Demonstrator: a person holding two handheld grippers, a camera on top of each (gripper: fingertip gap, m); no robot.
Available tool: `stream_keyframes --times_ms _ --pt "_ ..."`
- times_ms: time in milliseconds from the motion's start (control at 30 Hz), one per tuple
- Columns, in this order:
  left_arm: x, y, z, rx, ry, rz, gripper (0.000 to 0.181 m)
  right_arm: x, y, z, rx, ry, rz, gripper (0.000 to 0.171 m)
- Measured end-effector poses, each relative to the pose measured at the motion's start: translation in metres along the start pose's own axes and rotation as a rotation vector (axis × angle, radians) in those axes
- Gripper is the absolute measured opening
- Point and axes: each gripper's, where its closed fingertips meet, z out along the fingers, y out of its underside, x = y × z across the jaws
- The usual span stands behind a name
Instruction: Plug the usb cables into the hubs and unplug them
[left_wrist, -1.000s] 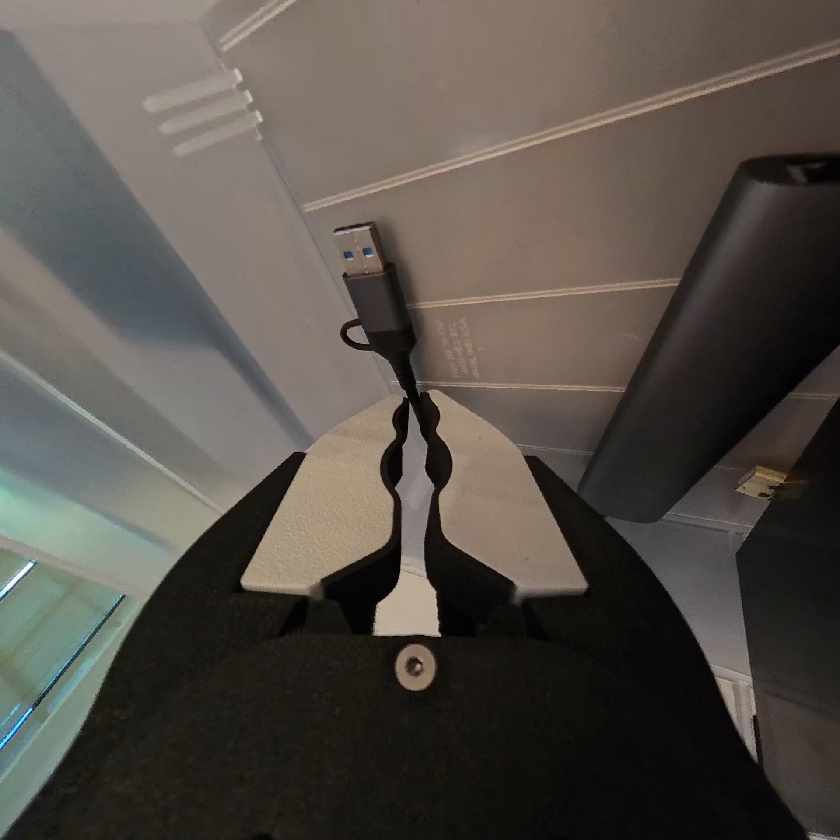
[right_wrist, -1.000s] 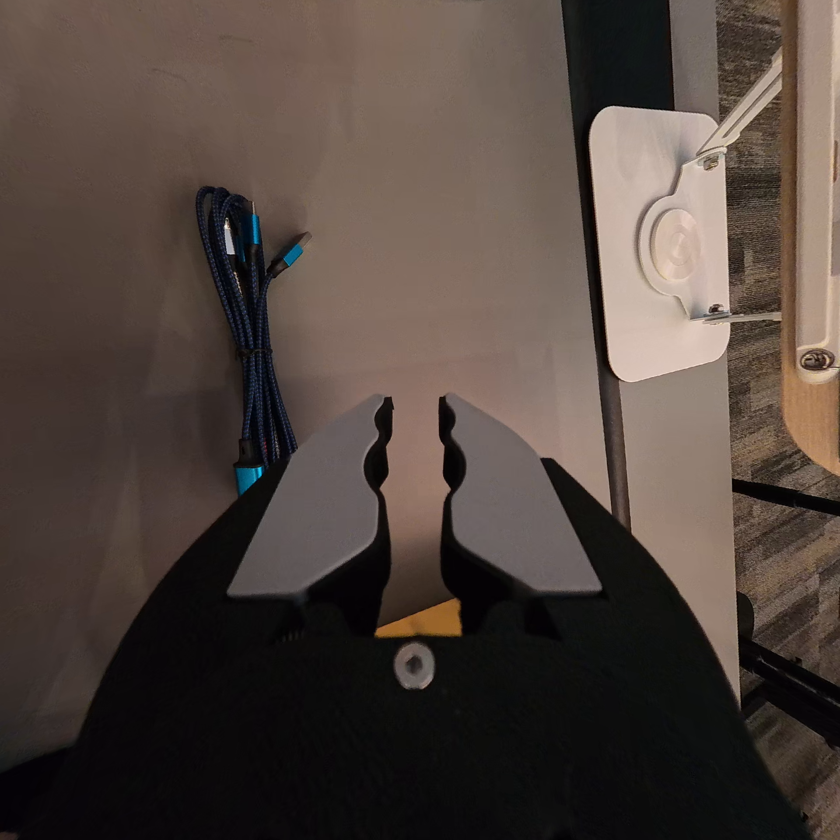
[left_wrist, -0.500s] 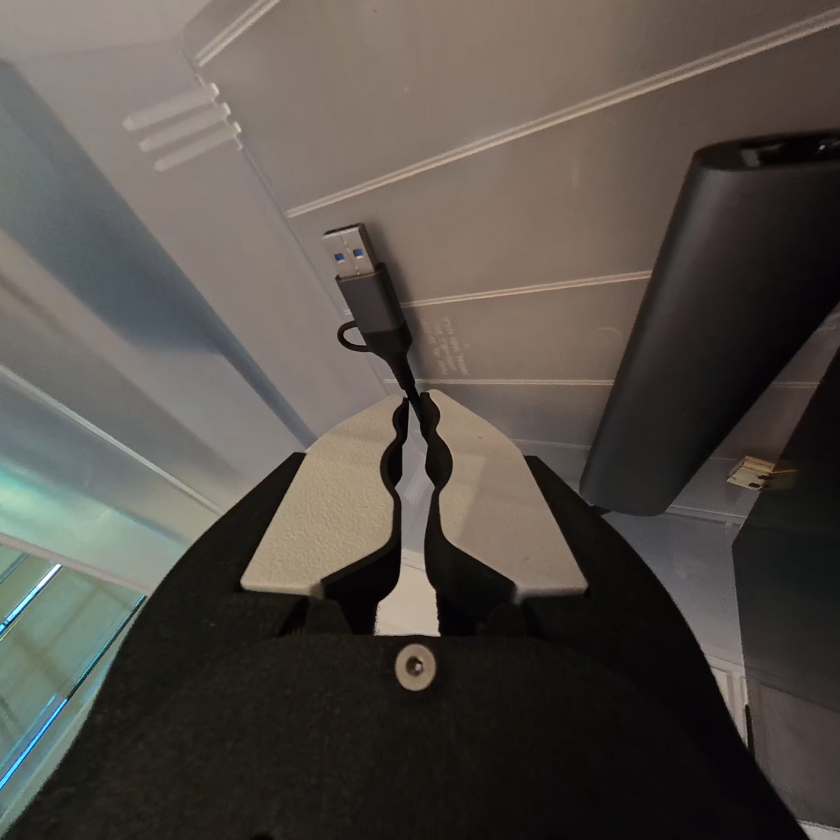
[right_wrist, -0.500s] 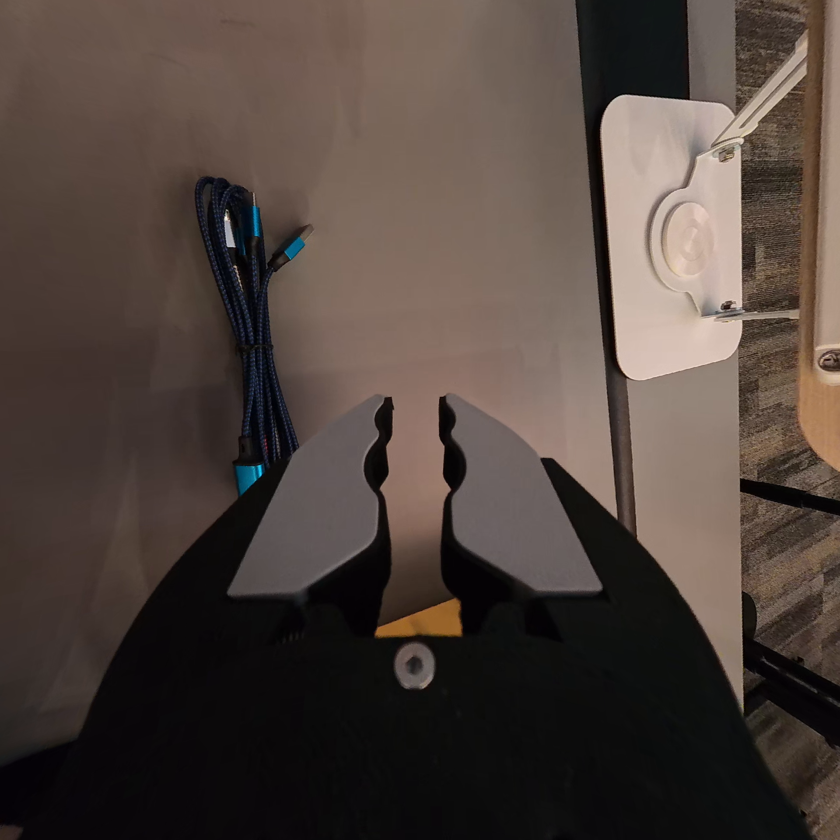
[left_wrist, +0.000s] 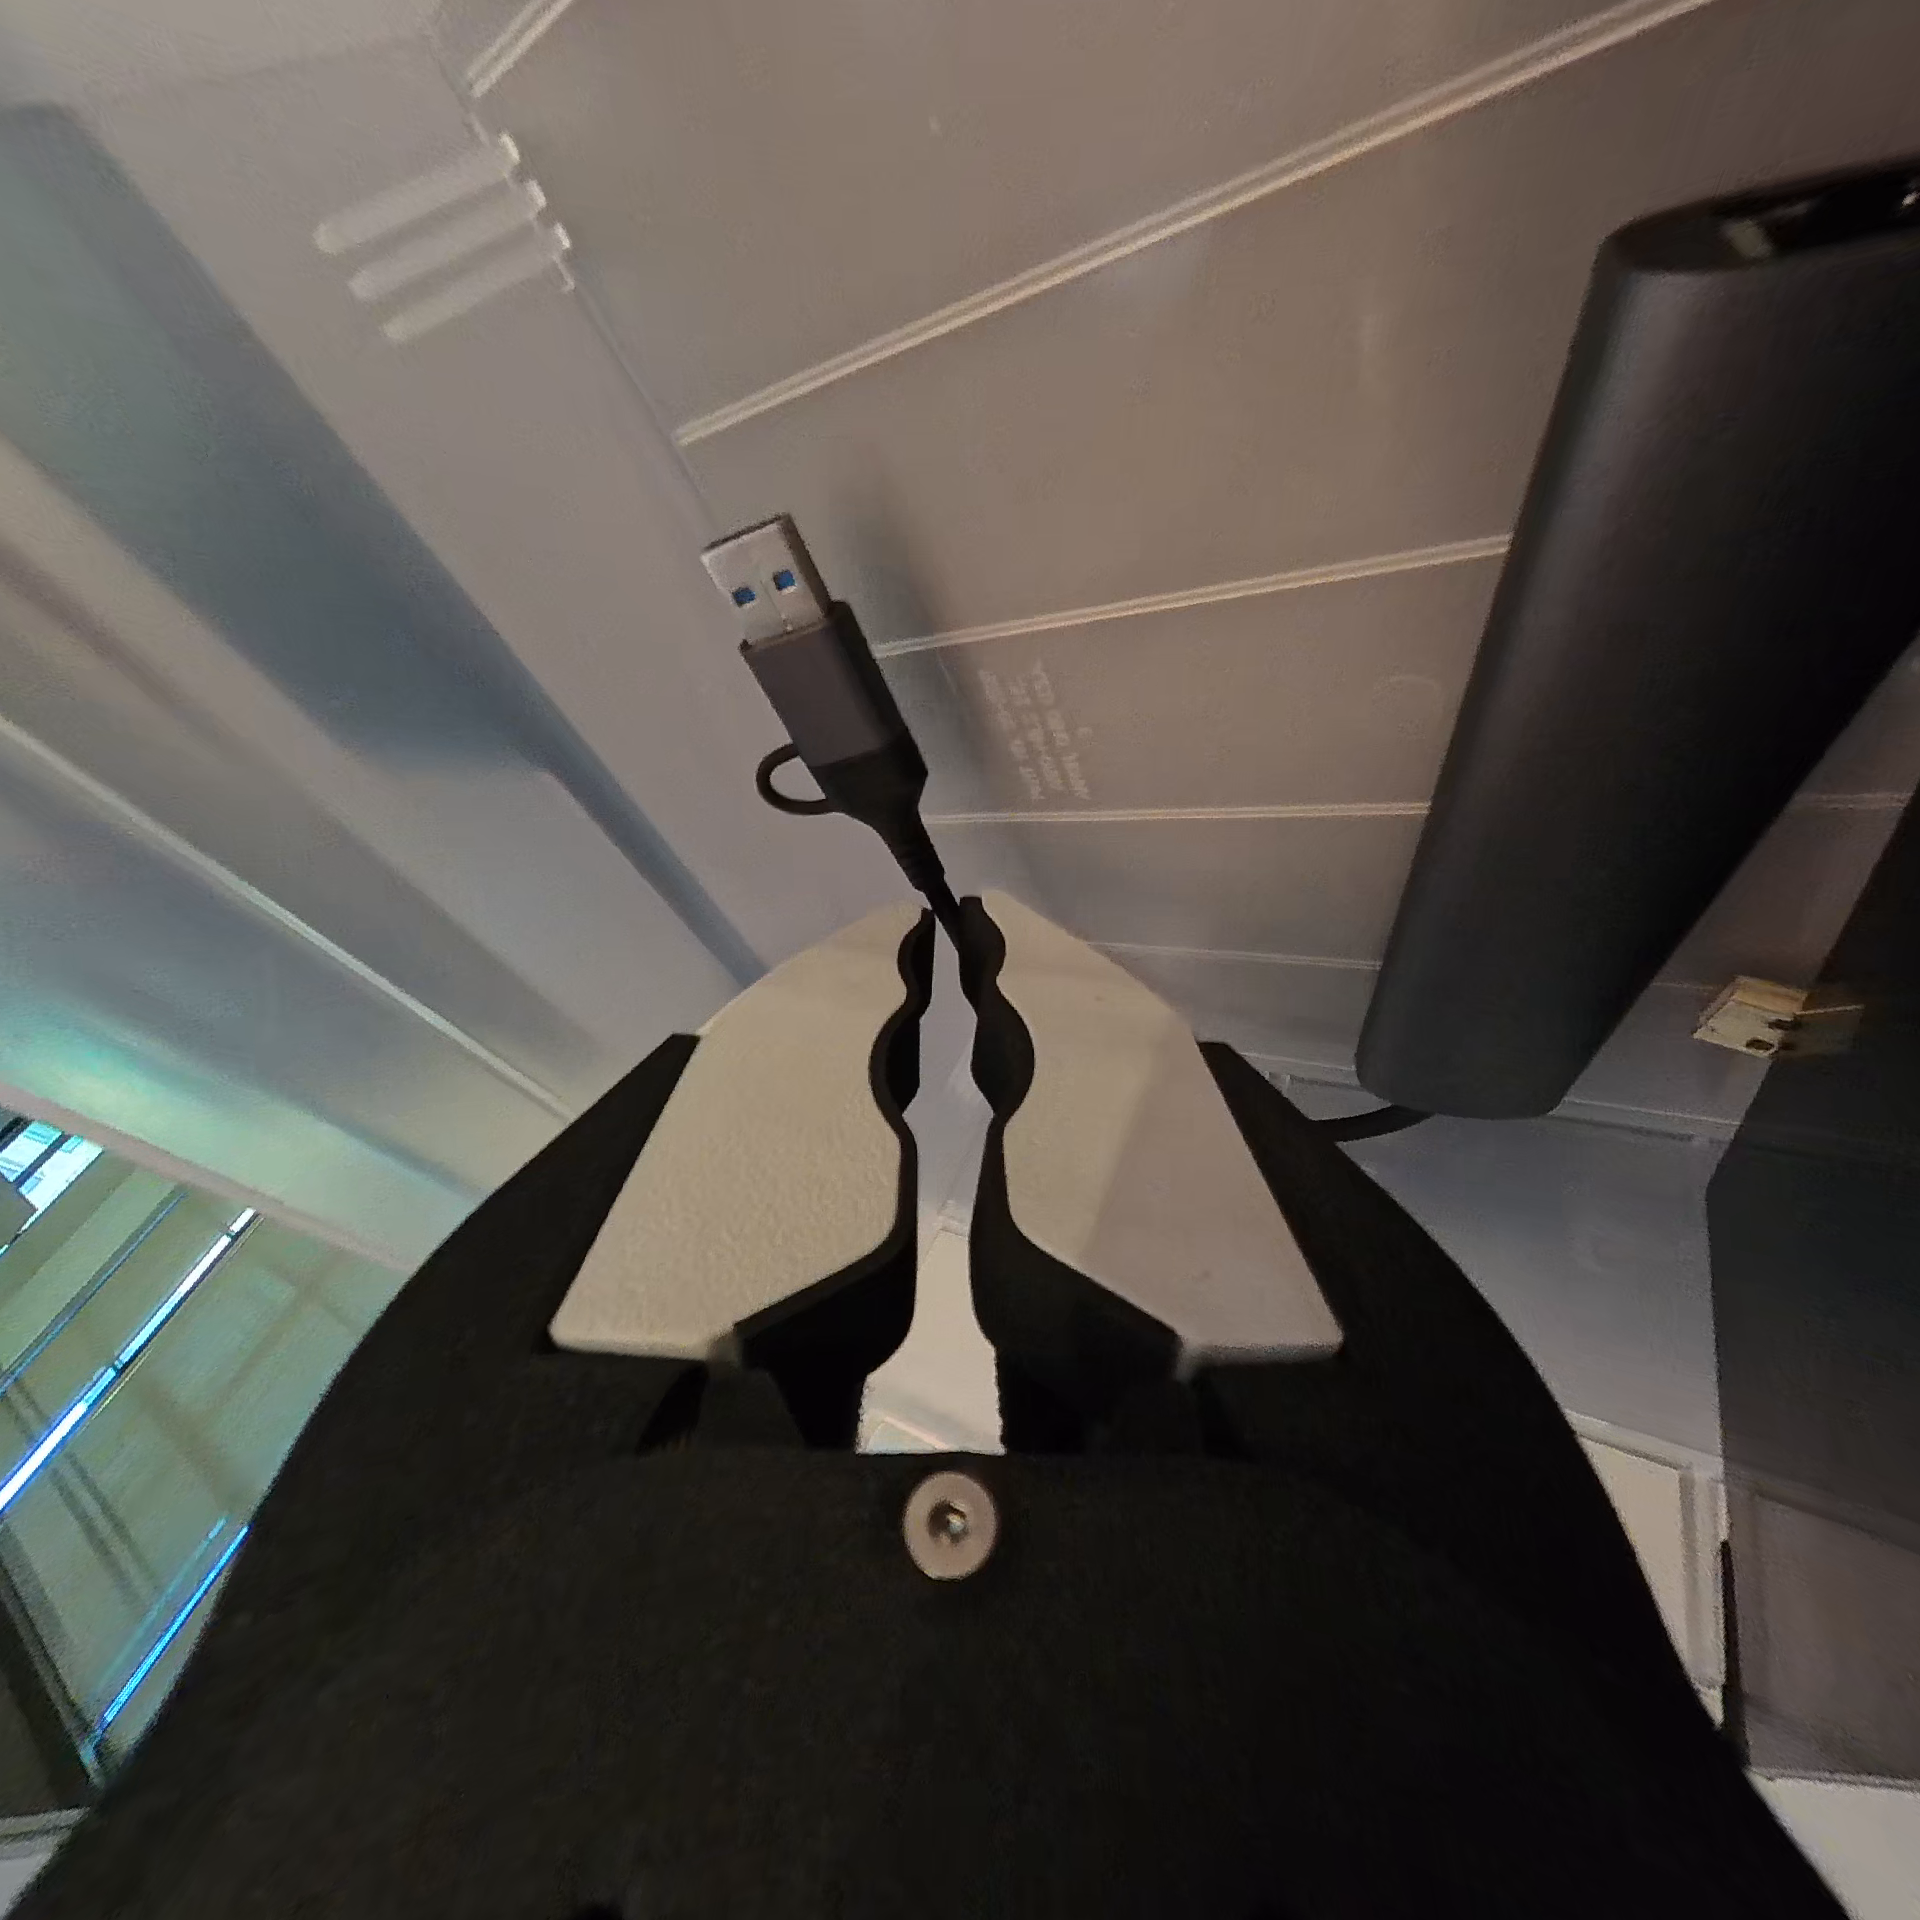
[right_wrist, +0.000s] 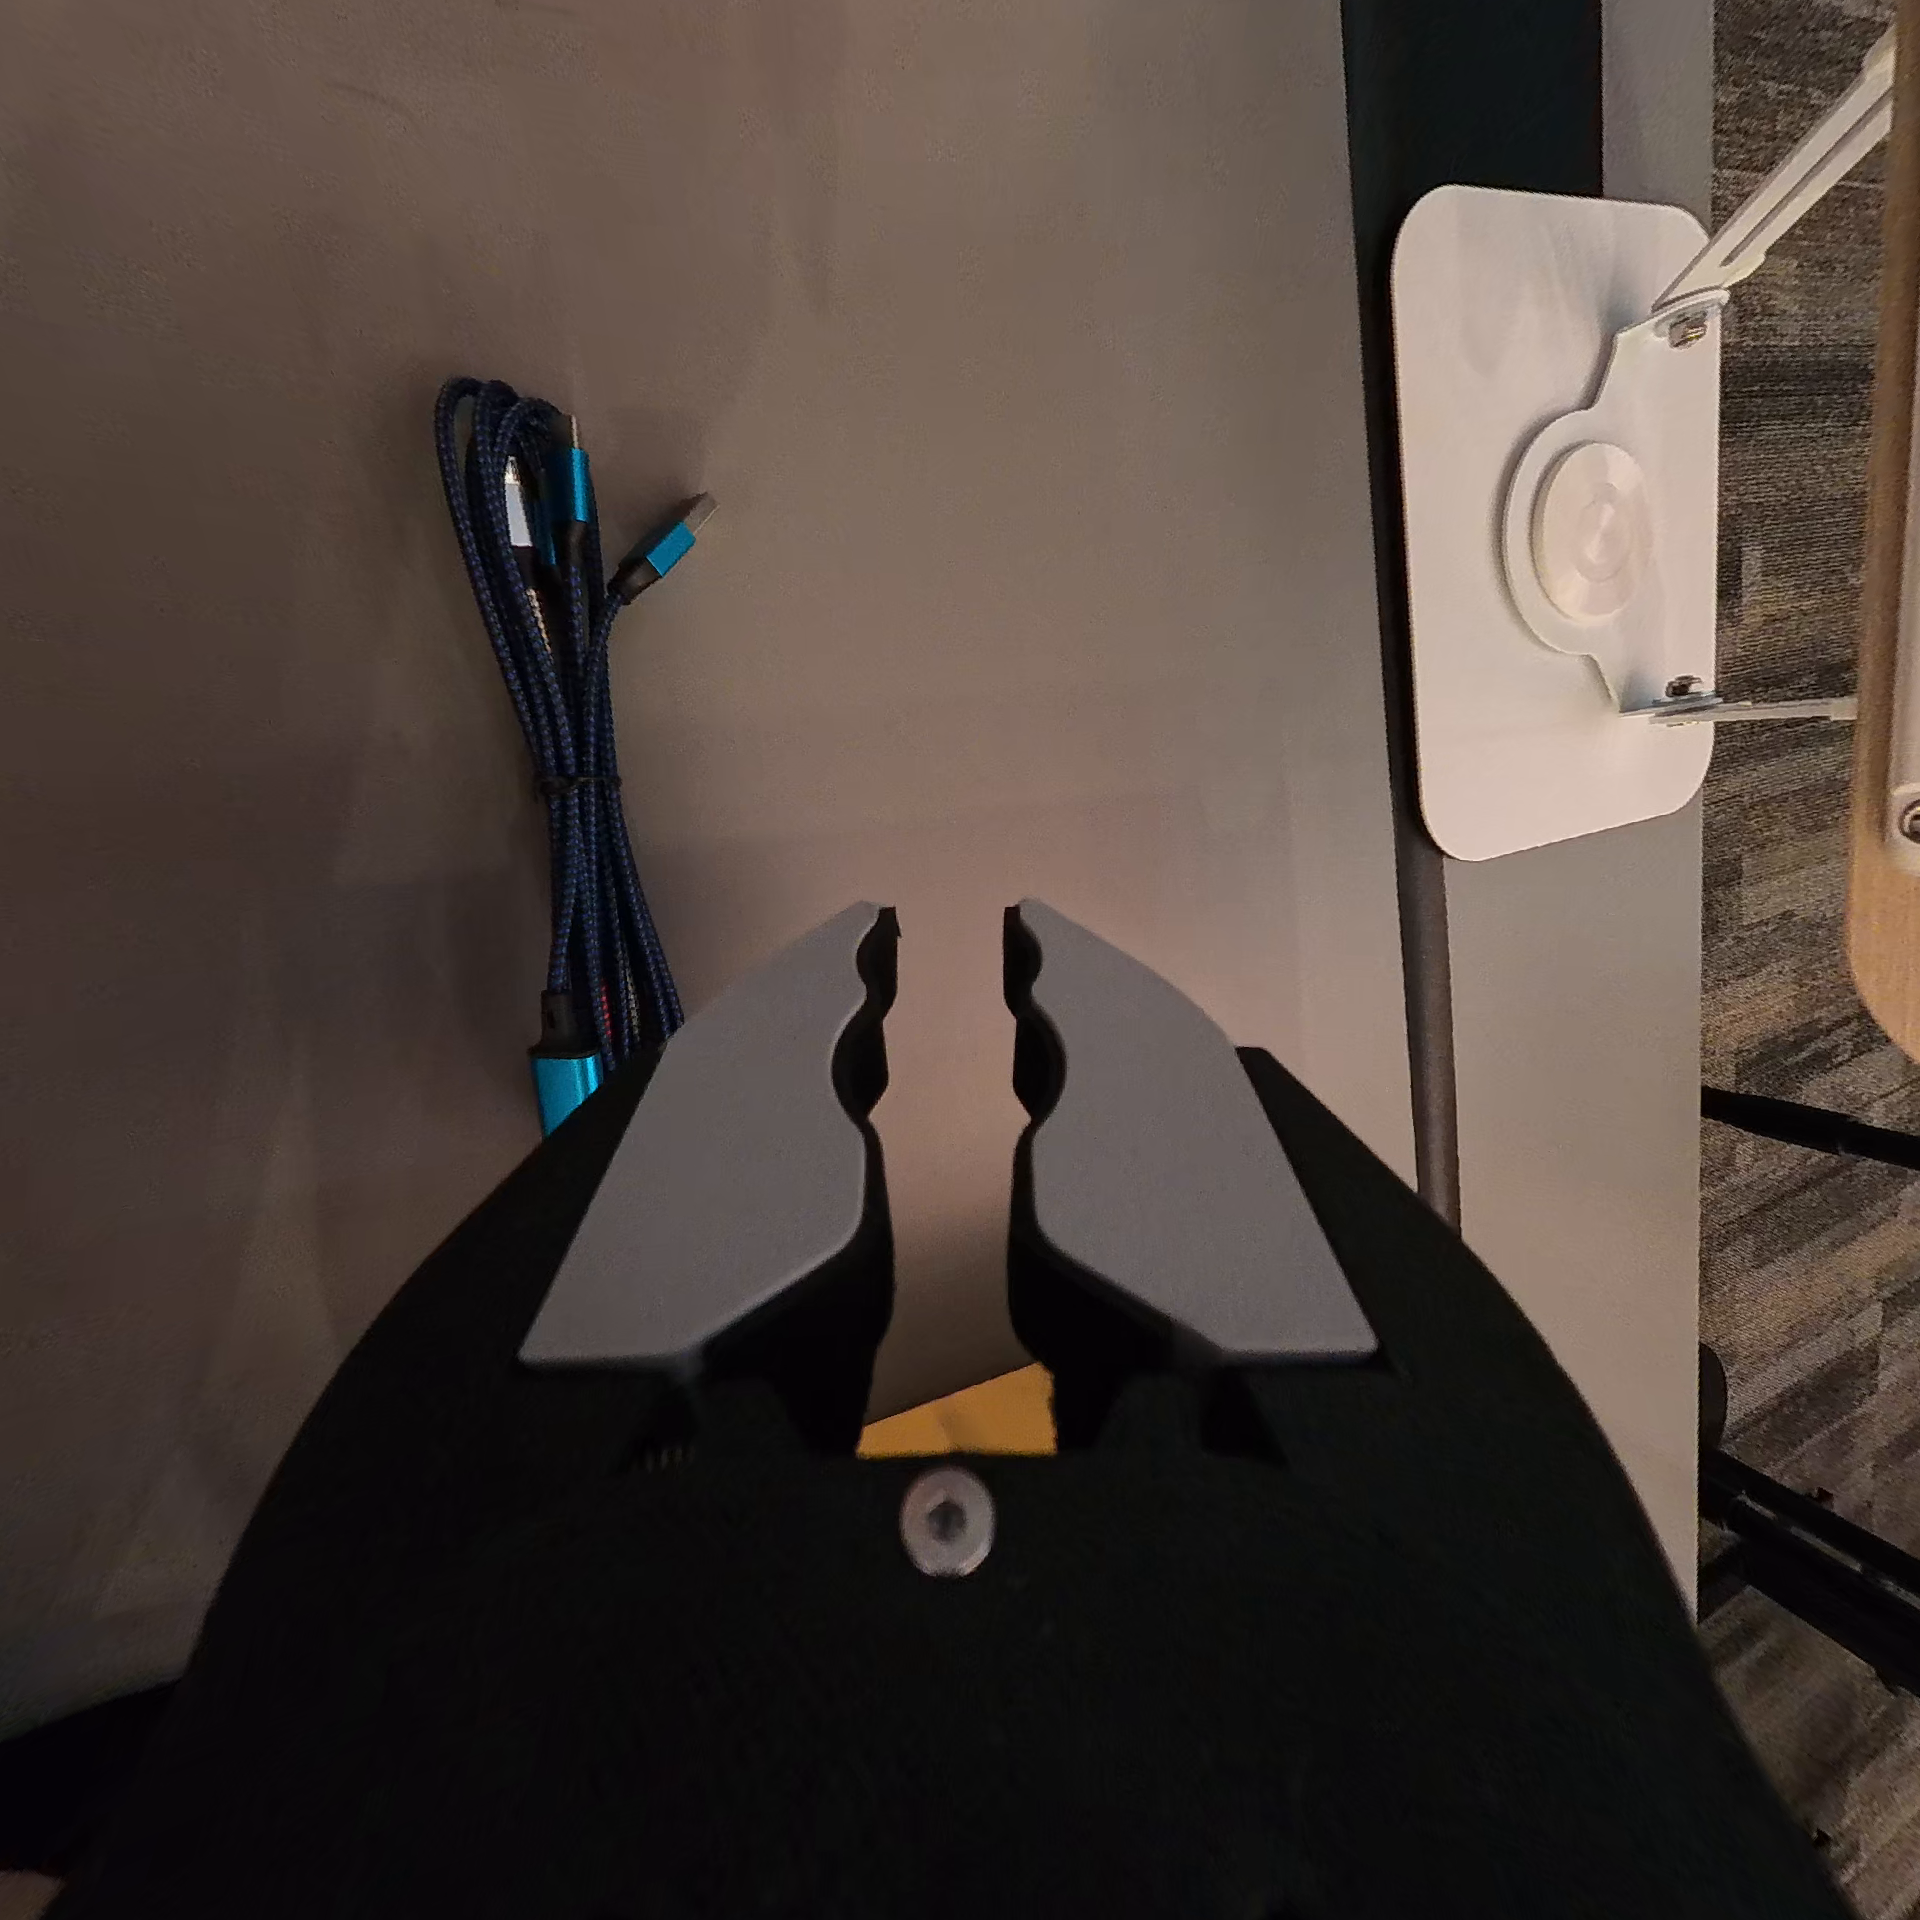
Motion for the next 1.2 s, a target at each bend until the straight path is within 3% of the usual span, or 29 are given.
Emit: stream_keyframes --times_ms 1200 --pt "-0.009 0.016 -0.017 -0.093 -0.073 0.077 0.0 -0.001 0.006 0.004 -0.04 -0.002 -0.007 0.02"
